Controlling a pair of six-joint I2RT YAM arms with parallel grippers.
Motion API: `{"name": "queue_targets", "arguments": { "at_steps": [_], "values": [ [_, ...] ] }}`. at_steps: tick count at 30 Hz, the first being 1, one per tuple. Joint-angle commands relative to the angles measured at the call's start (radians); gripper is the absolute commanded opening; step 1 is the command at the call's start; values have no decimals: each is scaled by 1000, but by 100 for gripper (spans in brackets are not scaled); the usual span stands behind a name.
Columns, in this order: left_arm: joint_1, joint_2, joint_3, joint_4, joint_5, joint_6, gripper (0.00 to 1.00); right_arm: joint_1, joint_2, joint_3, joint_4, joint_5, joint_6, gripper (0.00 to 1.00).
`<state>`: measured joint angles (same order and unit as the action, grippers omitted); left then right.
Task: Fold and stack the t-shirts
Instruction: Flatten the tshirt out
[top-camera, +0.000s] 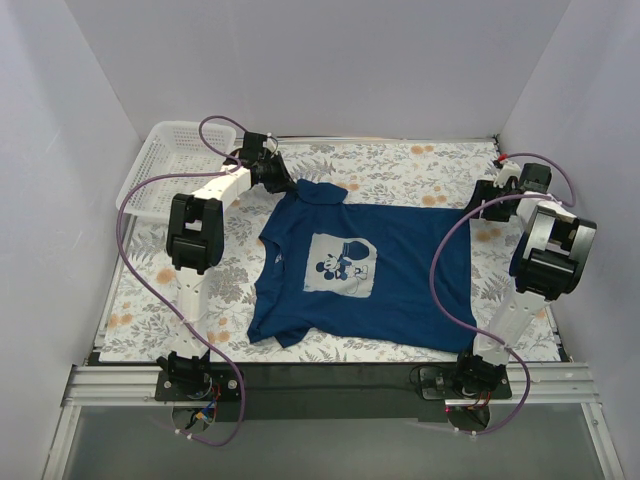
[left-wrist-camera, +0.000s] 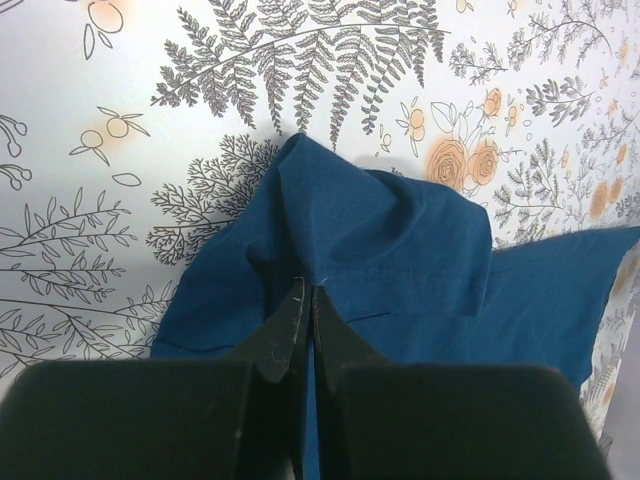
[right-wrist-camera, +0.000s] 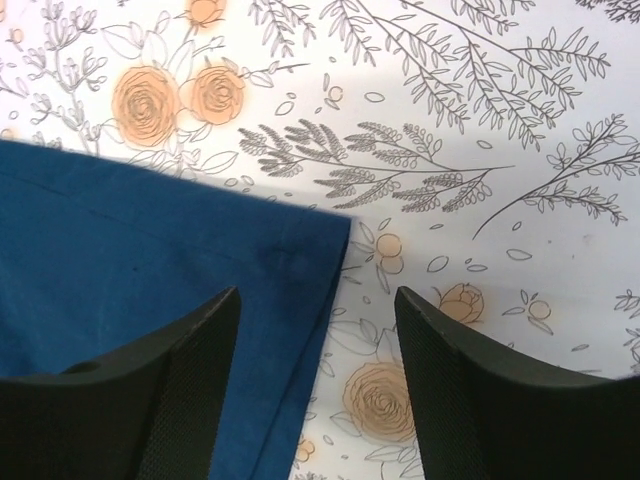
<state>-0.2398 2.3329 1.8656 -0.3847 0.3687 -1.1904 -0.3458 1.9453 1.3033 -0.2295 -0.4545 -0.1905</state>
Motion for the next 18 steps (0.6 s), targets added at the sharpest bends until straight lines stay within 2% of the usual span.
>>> {"name": "queue_targets", "arguments": {
  "at_steps": [1,5,11,18],
  "values": [
    [13,-73,12,18,32,-8,0,-4,53,82,7,-4,34,58],
    [14,-76,15,20,42,-5,0,-4,119,139,-27,-27,45,51],
    [17,-76,15,21,52,-3,0,-4,135,145,-39,-61,46,41],
    [22,-83,15,21,55,-6,0,-4,115,119,-60,-72,37,37]
  ]
}}
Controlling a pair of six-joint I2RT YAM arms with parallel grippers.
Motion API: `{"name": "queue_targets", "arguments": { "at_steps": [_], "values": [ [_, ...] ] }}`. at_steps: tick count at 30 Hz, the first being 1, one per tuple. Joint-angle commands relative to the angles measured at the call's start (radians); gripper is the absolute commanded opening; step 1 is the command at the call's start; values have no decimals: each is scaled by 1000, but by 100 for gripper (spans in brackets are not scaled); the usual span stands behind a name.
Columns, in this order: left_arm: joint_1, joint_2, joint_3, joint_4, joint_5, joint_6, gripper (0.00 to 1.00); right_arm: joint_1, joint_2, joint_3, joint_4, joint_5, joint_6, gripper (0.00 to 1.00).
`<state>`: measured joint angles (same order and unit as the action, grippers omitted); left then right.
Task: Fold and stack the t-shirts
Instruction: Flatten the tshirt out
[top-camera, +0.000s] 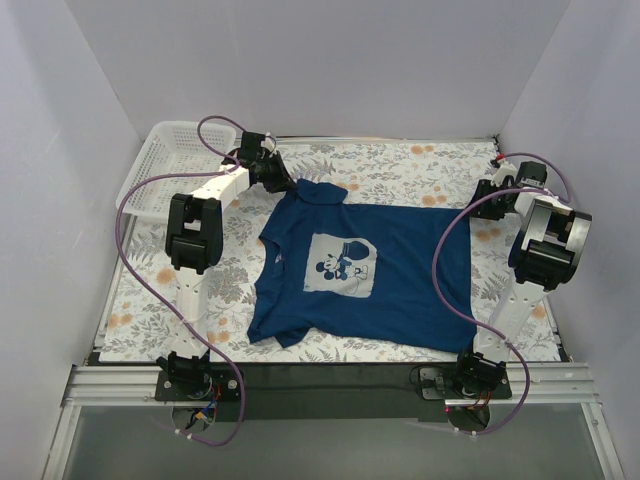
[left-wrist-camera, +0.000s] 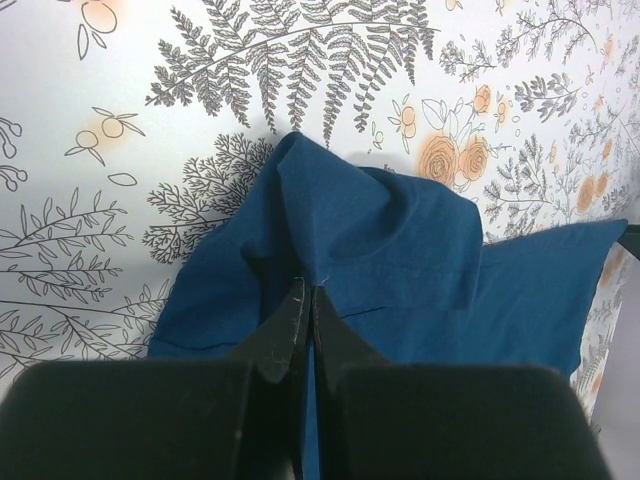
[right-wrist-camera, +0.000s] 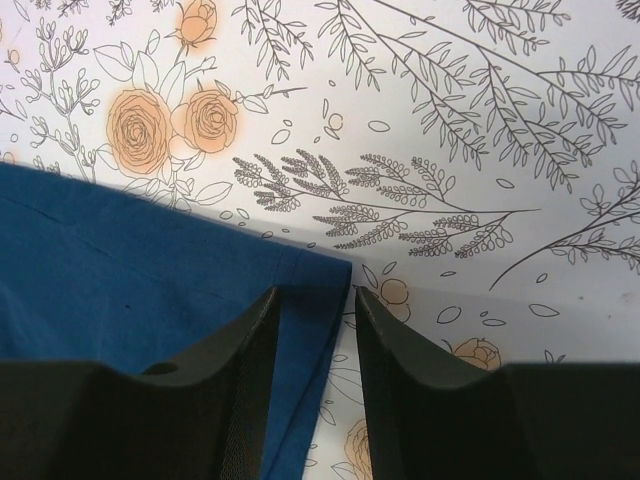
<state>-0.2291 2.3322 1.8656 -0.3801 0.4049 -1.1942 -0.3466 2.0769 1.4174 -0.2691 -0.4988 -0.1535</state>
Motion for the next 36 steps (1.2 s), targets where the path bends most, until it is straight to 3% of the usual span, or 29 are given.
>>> {"name": "queue_targets", "arguments": {
  "at_steps": [1,9,12,19,36],
  "values": [
    [11,-85,14,17,18,-2,0,-3,-32,-8,-21,-29,-4,37],
    [13,-83,3,20,28,-8,0,-3,-31,-11,-28,-35,-6,34],
    [13,-82,0,20,31,-11,0,-3,-5,12,-44,-41,-4,28],
    [14,-94,3,23,23,-13,0,-5,-69,9,-44,-26,-32,1],
    [125,-249,-37,72,38,-51,0,-3,-301,-17,-15,-128,-38,1]
  ]
}}
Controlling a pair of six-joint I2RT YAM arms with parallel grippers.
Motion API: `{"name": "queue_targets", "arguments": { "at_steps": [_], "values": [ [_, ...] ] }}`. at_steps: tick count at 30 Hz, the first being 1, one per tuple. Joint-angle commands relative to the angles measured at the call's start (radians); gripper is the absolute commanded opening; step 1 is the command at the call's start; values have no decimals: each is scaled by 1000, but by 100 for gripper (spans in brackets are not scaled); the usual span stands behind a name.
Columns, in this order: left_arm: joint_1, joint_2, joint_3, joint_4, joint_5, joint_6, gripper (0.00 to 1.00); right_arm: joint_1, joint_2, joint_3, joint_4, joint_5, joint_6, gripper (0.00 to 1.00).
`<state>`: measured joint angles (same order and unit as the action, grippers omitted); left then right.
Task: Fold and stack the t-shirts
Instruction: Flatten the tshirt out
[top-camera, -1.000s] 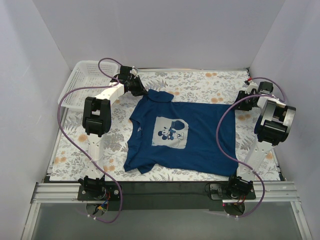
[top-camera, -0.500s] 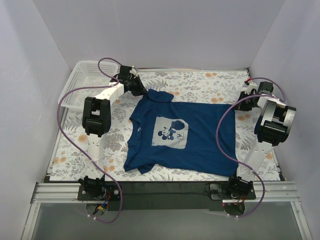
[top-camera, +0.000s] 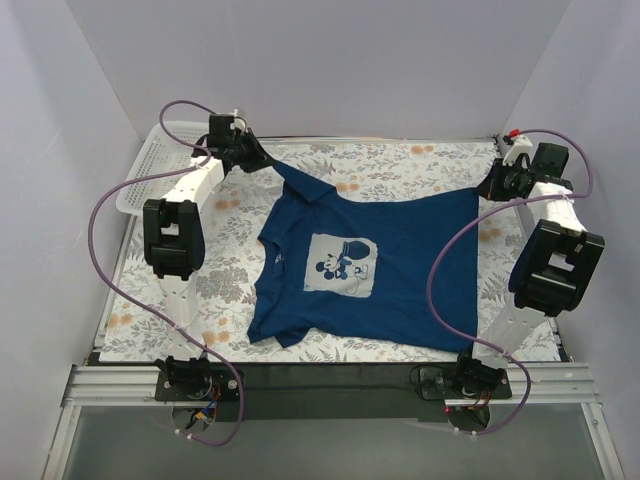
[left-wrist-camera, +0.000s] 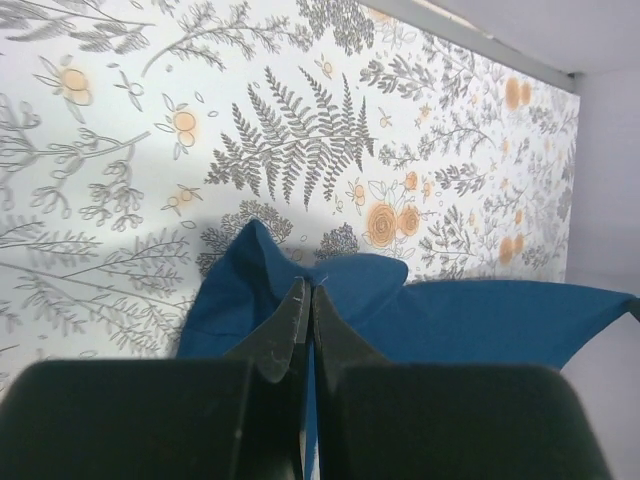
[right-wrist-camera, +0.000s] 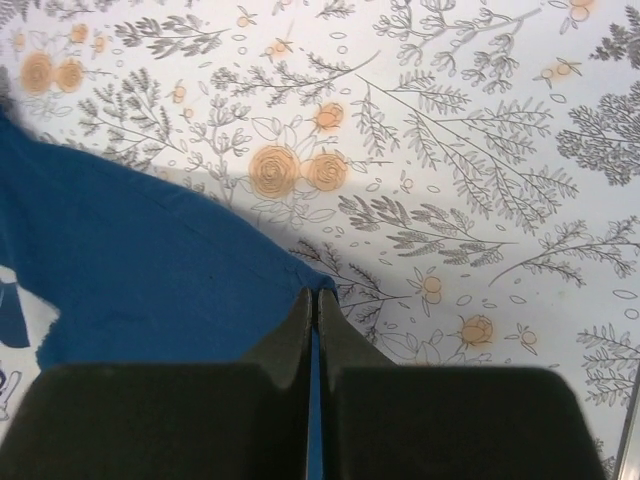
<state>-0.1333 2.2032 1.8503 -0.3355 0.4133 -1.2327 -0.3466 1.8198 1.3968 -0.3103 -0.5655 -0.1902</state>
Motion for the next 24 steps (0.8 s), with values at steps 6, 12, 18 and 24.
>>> {"name": "queue_targets", "arguments": {
  "at_steps": [6,12,18,24],
  "values": [
    [58,-292,-98,64,99,-19,0,-5,-261,-41,-32,-189,-50,1],
    [60,-600,-160,110,139,-79,0,-5,-577,39,-164,-273,-100,1],
    [60,-890,-116,151,82,-142,0,-14,-695,422,-225,-251,-37,1],
    [57,-1043,105,141,-80,-149,0,-14,-697,839,-191,-93,112,1]
  ]
}}
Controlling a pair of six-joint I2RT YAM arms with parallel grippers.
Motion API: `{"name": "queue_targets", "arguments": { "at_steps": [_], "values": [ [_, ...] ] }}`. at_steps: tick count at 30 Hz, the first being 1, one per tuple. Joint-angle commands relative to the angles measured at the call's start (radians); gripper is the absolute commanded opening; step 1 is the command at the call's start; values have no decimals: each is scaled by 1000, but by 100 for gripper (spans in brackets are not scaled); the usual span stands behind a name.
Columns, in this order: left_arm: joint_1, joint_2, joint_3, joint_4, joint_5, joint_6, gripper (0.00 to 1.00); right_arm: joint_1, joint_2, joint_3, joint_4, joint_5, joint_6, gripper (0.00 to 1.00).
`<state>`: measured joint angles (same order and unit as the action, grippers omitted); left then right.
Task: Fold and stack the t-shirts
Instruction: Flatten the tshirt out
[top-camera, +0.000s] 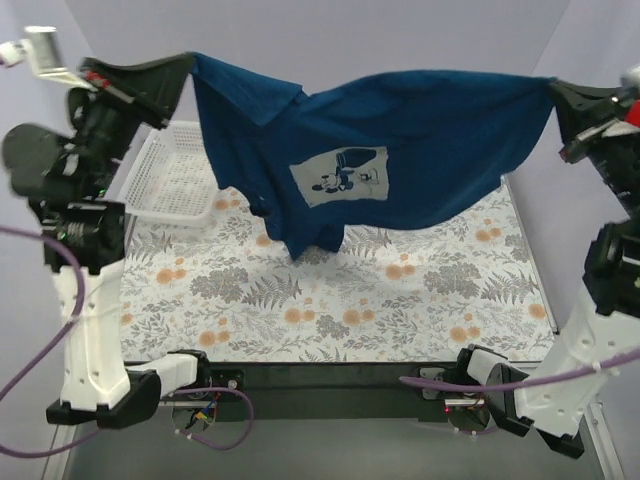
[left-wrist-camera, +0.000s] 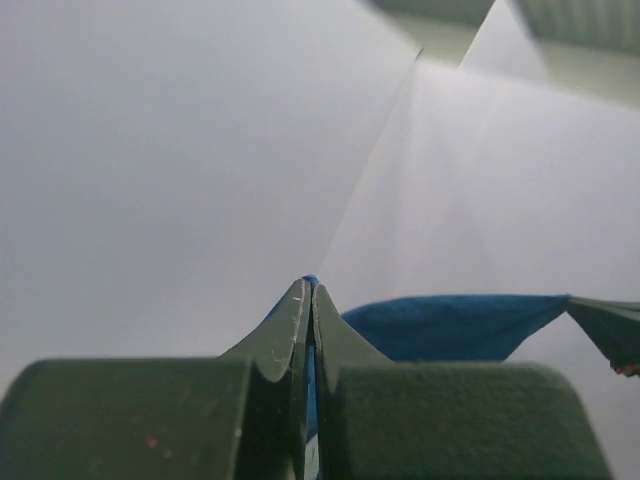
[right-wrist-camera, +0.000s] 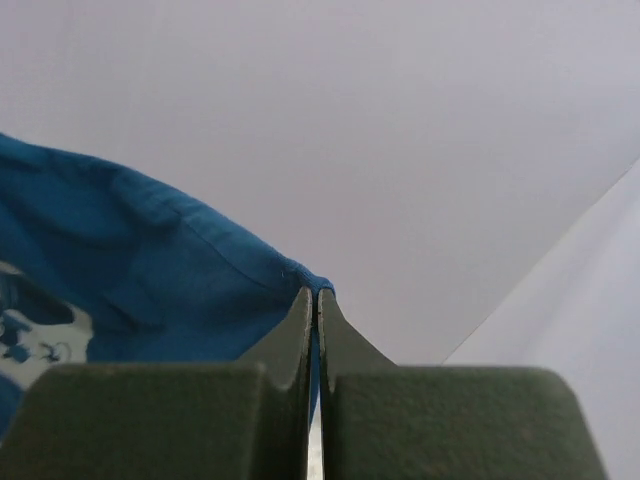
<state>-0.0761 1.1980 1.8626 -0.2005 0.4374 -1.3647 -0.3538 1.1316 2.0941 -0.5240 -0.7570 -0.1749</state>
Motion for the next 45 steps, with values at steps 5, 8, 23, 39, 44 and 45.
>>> {"name": "queue_targets", "arguments": {
  "at_steps": [5,8,23,39,44,45],
  "values": [
    [-53,-69,210,7,-206,16,0,25,-62,167,120,267,126,1],
    [-91,-75,239,7,-279,62,0,47,-79,167,133,355,109,1],
    [-162,-192,-132,263,52,168,0,50,-124,-96,281,-320,118,1],
    [-24,438,375,-460,-210,-143,0,-105,-147,-530,222,-43,147,1],
    [-25,362,294,-418,-140,-143,0,-105,-141,-487,217,-191,196,1],
    [-25,347,282,-410,-128,-142,0,-105,-144,-485,223,-189,204,1]
  ]
}}
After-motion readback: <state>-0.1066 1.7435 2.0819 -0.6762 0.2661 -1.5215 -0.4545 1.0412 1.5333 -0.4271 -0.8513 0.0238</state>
